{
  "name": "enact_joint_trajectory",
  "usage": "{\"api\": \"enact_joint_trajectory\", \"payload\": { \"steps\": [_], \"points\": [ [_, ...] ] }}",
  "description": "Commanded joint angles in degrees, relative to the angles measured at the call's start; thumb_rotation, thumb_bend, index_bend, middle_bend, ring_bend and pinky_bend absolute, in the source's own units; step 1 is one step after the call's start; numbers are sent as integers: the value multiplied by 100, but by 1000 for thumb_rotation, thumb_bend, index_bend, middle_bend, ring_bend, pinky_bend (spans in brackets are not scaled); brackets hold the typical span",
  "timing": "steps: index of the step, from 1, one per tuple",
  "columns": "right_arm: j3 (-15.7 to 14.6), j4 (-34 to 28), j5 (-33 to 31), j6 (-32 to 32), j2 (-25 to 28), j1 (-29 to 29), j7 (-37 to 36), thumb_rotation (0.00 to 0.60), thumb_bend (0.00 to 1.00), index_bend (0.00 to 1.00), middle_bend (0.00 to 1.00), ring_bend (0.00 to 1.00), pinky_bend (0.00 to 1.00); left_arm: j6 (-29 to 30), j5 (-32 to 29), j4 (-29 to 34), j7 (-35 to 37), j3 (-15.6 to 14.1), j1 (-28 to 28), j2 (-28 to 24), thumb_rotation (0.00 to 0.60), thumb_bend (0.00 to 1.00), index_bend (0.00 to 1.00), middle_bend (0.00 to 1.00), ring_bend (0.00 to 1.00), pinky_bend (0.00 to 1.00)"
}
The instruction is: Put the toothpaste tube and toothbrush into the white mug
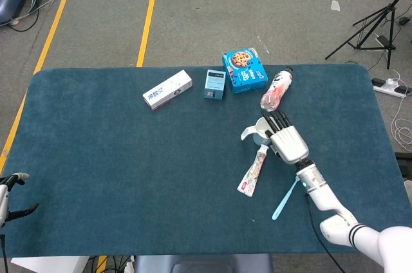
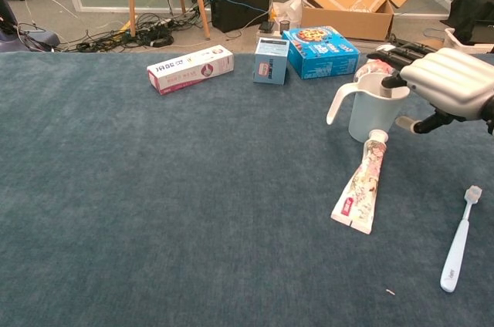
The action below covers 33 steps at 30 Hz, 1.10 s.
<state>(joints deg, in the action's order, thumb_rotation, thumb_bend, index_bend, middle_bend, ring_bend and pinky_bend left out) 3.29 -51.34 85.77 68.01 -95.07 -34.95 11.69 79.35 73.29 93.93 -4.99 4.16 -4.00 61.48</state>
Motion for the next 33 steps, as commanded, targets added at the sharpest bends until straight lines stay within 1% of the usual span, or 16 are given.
{"api": "enact_joint_trajectory", "payload": {
  "steps": [1, 4, 7, 10, 13, 16, 19, 21, 26, 29, 33],
  "points": [
    [15, -48, -11, -18, 41, 17, 10, 600, 234, 386, 0, 0, 64, -7, -5, -1, -14, -1, -5, 7, 600, 0, 314, 402, 330, 279],
    [32, -118, -2, -10, 92, 28, 5, 600, 228, 349, 0, 0, 64, -14, -9, -4, -27, -4, -8, 12, 600, 0, 315, 402, 330, 279],
    [56, -226, 24, 51, 163, 44, 10, 600, 227, 335, 0, 0, 64, -15, -17, -6, -28, 0, -10, 14, 600, 0, 315, 402, 330, 279],
    [80, -467, 62, 161, 315, 80, 64, 600, 226, 332, 0, 0, 64, -12, -22, -8, -21, 3, -9, 13, 600, 0, 315, 402, 330, 279],
    [89, -881, 149, 347, 572, 137, 224, 600, 226, 332, 0, 0, 63, -10, -18, -8, -26, 1, -10, 13, 600, 0, 315, 402, 330, 279],
    [79, -1428, 285, 560, 911, 204, 414, 600, 226, 332, 0, 0, 60, -4, -14, -2, -35, -2, -8, 14, 600, 0, 315, 402, 330, 279],
    [9, -2005, 502, 733, 1291, 262, 532, 600, 226, 332, 0, 0, 57, 18, 5, 8, -49, -7, -3, 16, 600, 0, 314, 402, 330, 279],
    [-100, -2330, 739, 770, 1568, 256, 490, 600, 226, 332, 0, 0, 51, 30, 15, 13, -62, -9, -2, 19, 600, 0, 314, 402, 330, 279],
    [-350, -2847, 1152, 478, 2097, 122, 531, 600, 227, 332, 0, 0, 49, 31, 14, 17, -93, -10, -6, 30, 600, 0, 314, 402, 330, 279],
    [-403, -2929, 1273, 217, 2199, 2, 754, 600, 227, 332, 0, 0, 49, 23, 3, 13, -97, -6, -11, 34, 600, 0, 314, 402, 330, 279],
    [-391, -2945, 1299, -155, 2180, -152, 1199, 600, 227, 332, 0, 0, 49, 13, -19, 8, -72, 4, -12, 26, 600, 0, 314, 402, 330, 279]
  ]
}}
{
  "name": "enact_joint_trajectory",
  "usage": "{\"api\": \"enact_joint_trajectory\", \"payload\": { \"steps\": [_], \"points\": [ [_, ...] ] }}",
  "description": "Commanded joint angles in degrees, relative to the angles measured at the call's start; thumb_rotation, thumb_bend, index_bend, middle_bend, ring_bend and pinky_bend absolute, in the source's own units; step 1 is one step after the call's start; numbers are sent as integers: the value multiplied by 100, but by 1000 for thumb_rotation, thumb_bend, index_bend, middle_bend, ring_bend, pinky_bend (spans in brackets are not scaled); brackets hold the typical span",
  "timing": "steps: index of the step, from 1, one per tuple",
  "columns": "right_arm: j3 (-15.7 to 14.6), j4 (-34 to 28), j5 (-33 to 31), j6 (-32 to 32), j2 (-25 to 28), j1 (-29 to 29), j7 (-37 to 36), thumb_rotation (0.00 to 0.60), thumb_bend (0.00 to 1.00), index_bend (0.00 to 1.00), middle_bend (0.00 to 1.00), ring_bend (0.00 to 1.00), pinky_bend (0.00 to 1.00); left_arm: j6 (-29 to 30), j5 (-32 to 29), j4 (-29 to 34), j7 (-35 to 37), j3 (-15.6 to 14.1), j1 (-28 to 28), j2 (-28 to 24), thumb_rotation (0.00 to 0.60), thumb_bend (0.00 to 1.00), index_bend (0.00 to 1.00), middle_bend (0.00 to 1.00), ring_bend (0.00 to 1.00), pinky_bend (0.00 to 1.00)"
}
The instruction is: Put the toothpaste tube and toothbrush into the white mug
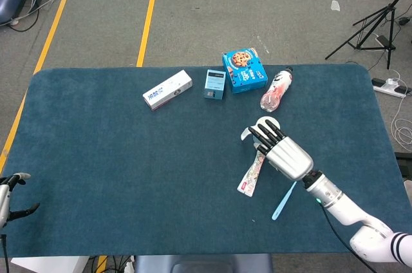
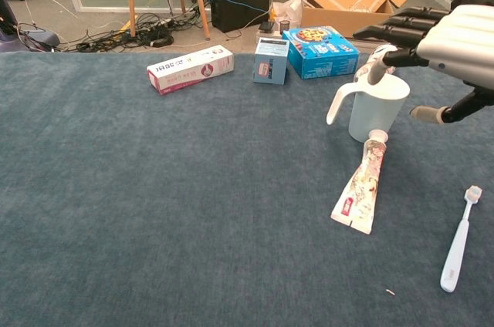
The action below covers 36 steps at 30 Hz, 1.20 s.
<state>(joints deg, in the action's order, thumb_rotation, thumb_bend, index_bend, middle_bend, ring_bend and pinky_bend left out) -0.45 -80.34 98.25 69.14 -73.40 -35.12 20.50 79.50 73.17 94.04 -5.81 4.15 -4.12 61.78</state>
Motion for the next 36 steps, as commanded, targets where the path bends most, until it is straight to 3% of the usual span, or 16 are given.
{"api": "enact_joint_trajectory", "payload": {
  "steps": [1, 12, 36],
  "points": [
    [-7, -47, 58, -336, -10, -168, 420, 600, 227, 332, 0, 0, 49, -2, -11, -4, 20, 9, 0, -6, 600, 0, 314, 402, 330, 279],
    [27, 210, 86, -867, -369, -420, 954, 600, 227, 332, 0, 0, 33, 25, 21, 7, 137, 12, 21, -51, 600, 0, 315, 403, 330, 279],
    [-120, 1450, -4, -1017, -1101, -448, 463, 600, 226, 332, 0, 0, 0, 8, 8, 4, 134, 12, 16, -48, 600, 0, 314, 403, 330, 280]
  ]
}}
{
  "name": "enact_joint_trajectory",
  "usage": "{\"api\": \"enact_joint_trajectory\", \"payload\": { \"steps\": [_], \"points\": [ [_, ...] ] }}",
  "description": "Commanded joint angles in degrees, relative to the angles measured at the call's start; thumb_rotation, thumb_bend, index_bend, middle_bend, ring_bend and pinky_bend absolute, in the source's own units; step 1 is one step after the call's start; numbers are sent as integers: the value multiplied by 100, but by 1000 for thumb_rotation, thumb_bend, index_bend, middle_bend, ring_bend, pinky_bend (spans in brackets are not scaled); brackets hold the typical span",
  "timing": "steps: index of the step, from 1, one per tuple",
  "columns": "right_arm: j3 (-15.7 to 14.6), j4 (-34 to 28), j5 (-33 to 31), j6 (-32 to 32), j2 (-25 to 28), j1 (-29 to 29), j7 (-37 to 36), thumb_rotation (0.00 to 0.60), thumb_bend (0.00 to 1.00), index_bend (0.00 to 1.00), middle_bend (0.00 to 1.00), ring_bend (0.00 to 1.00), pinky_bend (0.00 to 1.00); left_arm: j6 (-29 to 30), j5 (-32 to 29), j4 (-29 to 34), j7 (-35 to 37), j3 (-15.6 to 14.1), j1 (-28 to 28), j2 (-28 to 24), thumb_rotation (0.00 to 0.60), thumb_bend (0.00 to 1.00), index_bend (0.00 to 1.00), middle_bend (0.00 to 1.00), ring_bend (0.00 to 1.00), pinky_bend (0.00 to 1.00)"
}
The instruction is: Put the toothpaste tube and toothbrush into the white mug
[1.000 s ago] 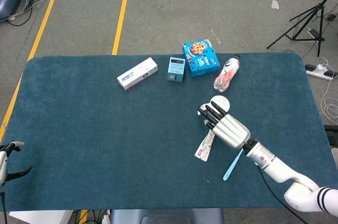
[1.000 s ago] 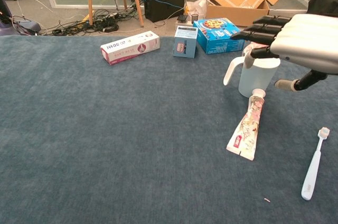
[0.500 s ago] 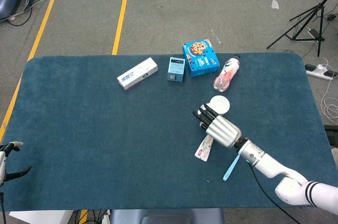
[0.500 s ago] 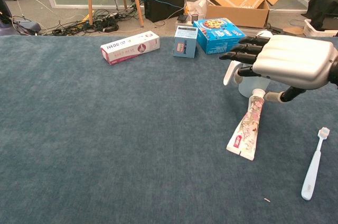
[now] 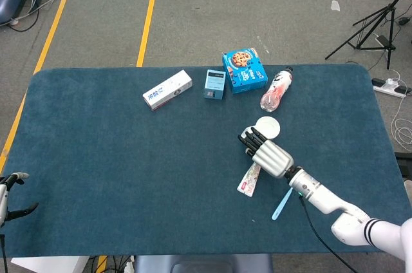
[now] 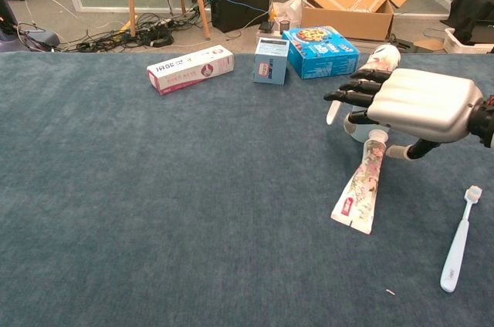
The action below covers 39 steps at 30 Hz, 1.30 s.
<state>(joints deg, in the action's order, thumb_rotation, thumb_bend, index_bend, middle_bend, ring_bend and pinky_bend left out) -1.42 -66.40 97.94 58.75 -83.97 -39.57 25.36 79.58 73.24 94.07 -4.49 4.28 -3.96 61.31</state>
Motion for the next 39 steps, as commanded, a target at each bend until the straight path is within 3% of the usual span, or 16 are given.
{"api": "enact_joint_trajectory", "payload": {
  "steps": [1, 18, 23, 25, 27, 29, 31, 34, 37, 39],
  "points": [
    [-31, 82, 33, 30, -60, -1, -32, 600, 226, 332, 0, 0, 0, 0, 3, 3, 3, -1, 0, -3, 600, 0, 315, 403, 330, 280],
    [-85, 370, 180, 303, -283, -10, -254, 600, 212, 350, 0, 0, 2, -21, -2, -4, 20, -2, -6, -8, 600, 0, 314, 403, 330, 280],
    [-84, 421, 377, 656, -309, -16, -384, 600, 200, 352, 13, 0, 87, -25, -4, -3, 19, -4, -7, -9, 600, 0, 314, 403, 330, 280],
    [-85, 442, 492, 853, -316, -20, -465, 600, 188, 352, 87, 14, 175, -25, -3, -4, 18, -4, -7, -7, 600, 0, 315, 403, 330, 280],
    [-84, 447, 583, 1019, -305, -23, -528, 600, 179, 352, 202, 87, 294, -27, -5, -5, 17, -4, -8, -8, 600, 0, 315, 403, 330, 280],
    [-85, 406, 651, 1120, -267, -35, -567, 600, 179, 355, 340, 225, 442, -26, -5, -5, 11, -4, -9, -5, 600, 0, 314, 403, 330, 280],
    [-83, 337, 673, 1145, -220, -47, -578, 600, 178, 358, 528, 420, 649, -25, -6, -4, 5, -4, -9, -4, 600, 0, 314, 403, 330, 280],
    [-76, 189, 653, 1073, -127, -63, -476, 600, 179, 360, 752, 648, 848, -23, -3, -4, -5, -6, -10, -1, 600, 0, 315, 403, 330, 280],
    [-51, -16, 542, 911, -24, -70, -373, 600, 178, 364, 906, 819, 994, -23, -6, -5, -11, -7, -10, 1, 600, 0, 314, 403, 330, 280],
    [-24, -120, 460, 823, 28, -63, -279, 600, 179, 370, 962, 884, 1000, -23, -9, -6, -10, -7, -8, 1, 600, 0, 314, 403, 330, 280]
  ]
}}
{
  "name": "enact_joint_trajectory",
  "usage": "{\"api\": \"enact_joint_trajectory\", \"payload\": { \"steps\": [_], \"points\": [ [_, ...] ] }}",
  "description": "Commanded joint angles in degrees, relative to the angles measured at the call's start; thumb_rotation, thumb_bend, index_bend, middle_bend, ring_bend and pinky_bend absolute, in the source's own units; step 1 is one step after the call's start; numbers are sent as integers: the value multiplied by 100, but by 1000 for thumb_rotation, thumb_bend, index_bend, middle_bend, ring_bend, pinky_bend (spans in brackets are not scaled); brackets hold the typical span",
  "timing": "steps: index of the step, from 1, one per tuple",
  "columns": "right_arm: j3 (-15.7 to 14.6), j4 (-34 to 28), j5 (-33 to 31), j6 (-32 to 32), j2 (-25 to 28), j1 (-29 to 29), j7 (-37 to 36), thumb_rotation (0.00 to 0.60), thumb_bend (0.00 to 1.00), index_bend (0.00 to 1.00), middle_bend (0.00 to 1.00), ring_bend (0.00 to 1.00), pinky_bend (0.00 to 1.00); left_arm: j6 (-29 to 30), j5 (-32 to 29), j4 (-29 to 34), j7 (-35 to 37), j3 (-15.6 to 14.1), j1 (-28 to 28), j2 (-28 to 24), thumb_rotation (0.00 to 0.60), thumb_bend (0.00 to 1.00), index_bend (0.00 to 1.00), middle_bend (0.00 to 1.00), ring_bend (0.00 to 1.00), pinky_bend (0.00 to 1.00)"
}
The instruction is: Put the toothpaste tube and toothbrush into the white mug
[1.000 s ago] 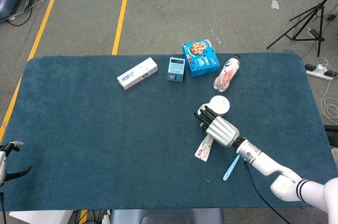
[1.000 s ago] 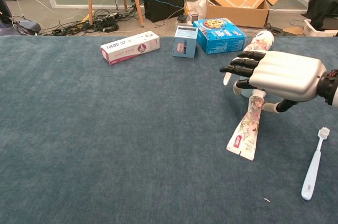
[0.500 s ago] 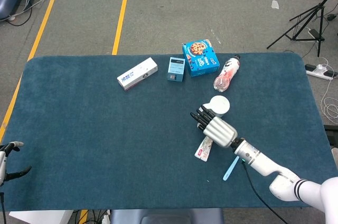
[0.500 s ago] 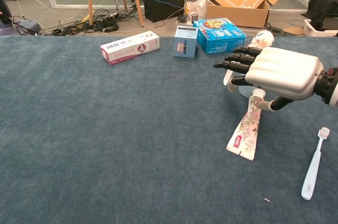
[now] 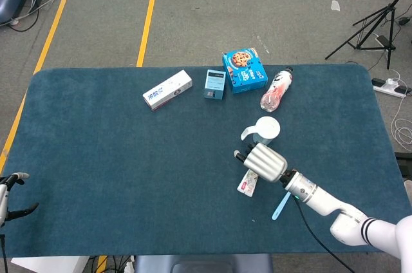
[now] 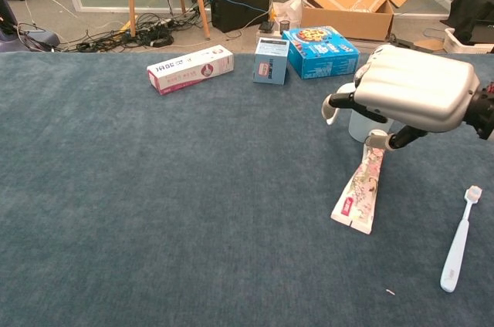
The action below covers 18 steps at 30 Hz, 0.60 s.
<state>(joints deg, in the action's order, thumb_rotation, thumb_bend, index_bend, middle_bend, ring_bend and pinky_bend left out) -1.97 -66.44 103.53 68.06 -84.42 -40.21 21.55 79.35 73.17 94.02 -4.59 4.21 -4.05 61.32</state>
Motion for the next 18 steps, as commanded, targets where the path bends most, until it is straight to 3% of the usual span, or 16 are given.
{"api": "enact_joint_trajectory", "payload": {
  "steps": [1, 6, 18],
  "points": [
    [46, -163, -145, -155, 94, 5, 132, 600, 179, 375, 983, 915, 1000, -1, -4, -1, 1, 0, 1, 0, 600, 0, 315, 403, 330, 280],
    [134, -360, -415, -426, 181, 3, 246, 600, 178, 413, 1000, 999, 1000, -4, -7, 4, -11, -1, 0, 2, 600, 0, 315, 403, 330, 280],
    [207, -594, -887, -1010, 250, -33, 533, 600, 178, 418, 1000, 1000, 1000, -12, -21, 6, -8, -1, 0, -2, 600, 0, 315, 402, 330, 280]
  ]
}}
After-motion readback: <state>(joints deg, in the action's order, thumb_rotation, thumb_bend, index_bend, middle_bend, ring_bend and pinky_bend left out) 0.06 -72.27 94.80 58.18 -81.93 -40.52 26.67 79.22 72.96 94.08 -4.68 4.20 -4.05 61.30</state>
